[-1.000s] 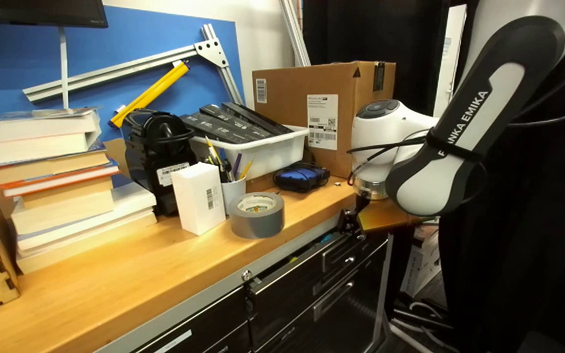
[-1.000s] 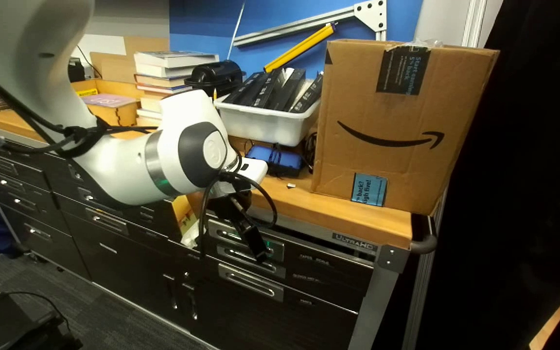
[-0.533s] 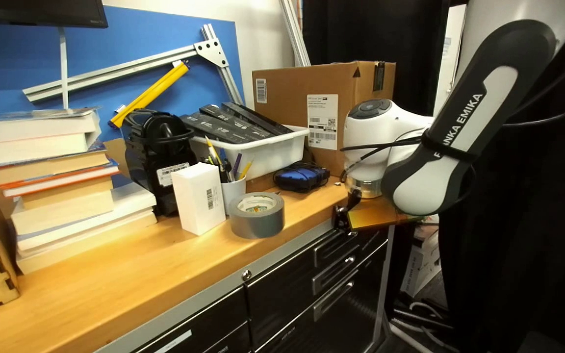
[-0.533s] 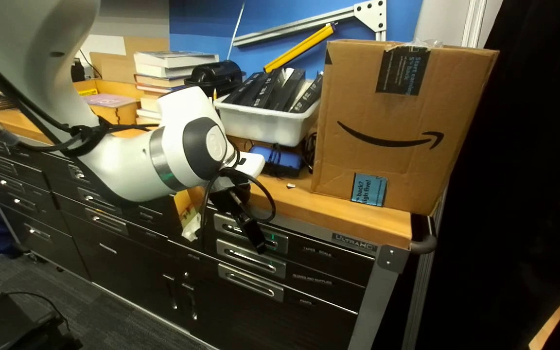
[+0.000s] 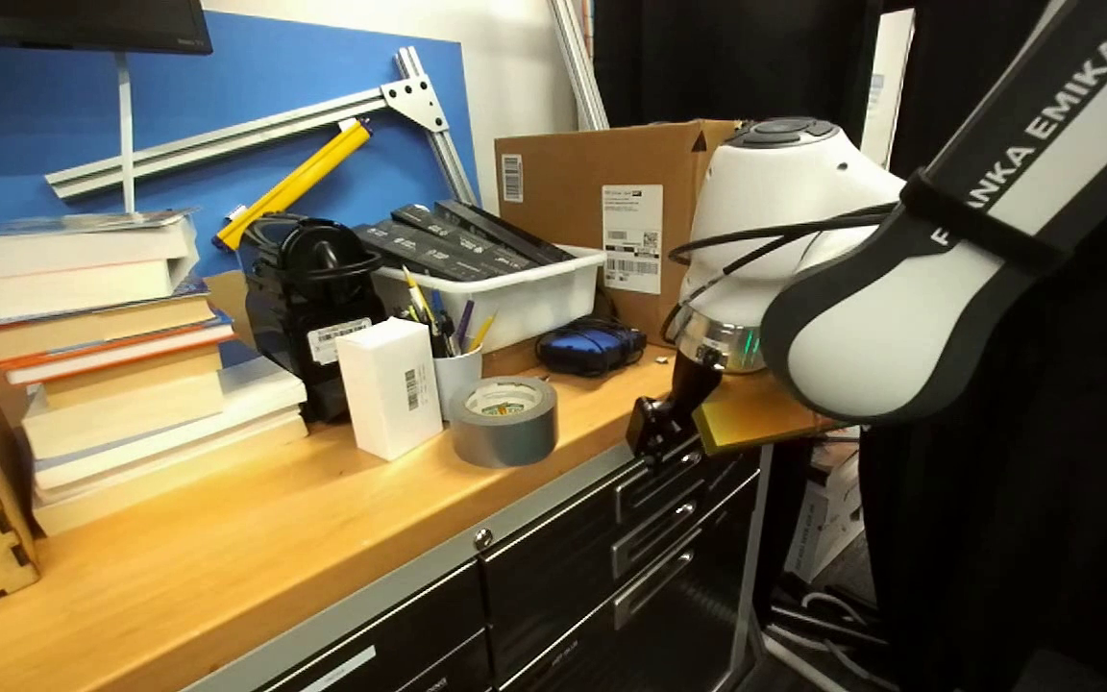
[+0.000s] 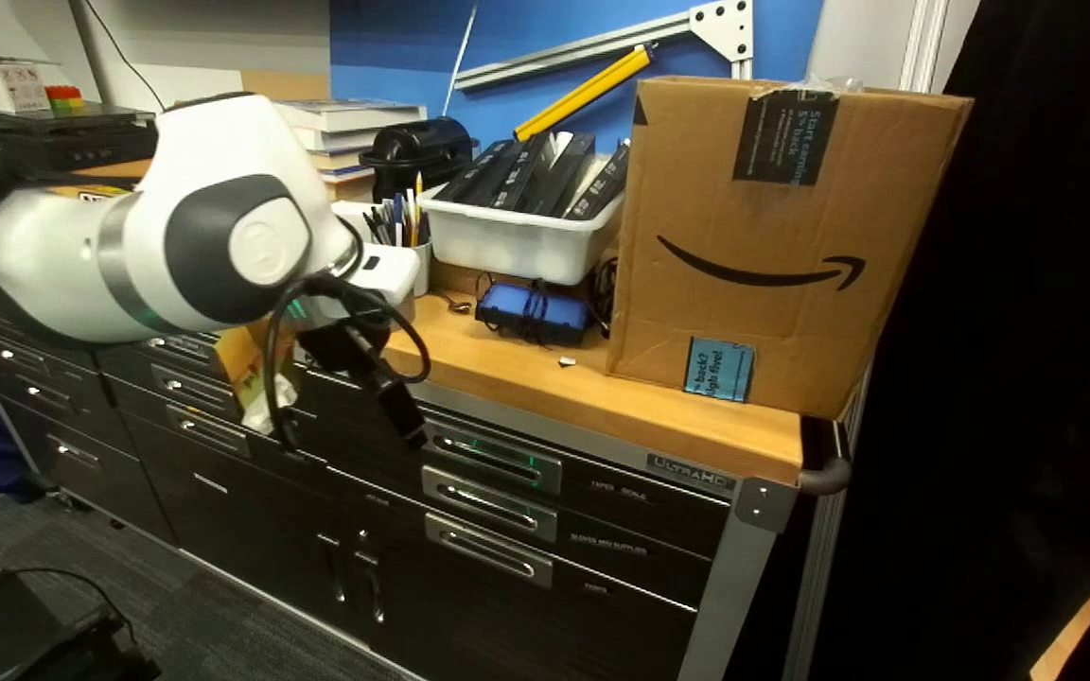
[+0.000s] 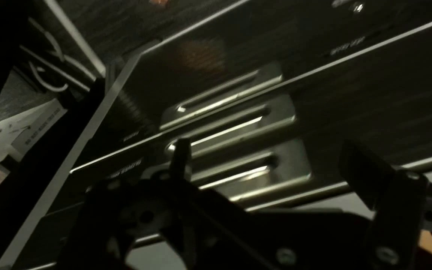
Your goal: Put the blue lego brick in the open drawer then close the drawer
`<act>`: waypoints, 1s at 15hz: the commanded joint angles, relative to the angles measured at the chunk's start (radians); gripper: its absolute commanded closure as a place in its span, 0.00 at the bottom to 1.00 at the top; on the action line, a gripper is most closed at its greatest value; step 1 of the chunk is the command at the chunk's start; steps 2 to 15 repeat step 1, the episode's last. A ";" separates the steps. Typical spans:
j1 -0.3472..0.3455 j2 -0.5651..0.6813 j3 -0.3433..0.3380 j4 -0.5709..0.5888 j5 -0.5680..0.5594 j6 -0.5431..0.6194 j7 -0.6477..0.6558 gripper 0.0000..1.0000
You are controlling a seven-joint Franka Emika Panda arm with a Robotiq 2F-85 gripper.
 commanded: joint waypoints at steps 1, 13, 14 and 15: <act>-0.017 -0.025 0.060 -0.022 0.092 -0.027 -0.070 0.00; -0.017 -0.025 0.060 -0.022 0.092 -0.027 -0.070 0.00; -0.017 -0.025 0.060 -0.022 0.092 -0.027 -0.070 0.00; -0.017 -0.025 0.060 -0.022 0.092 -0.027 -0.070 0.00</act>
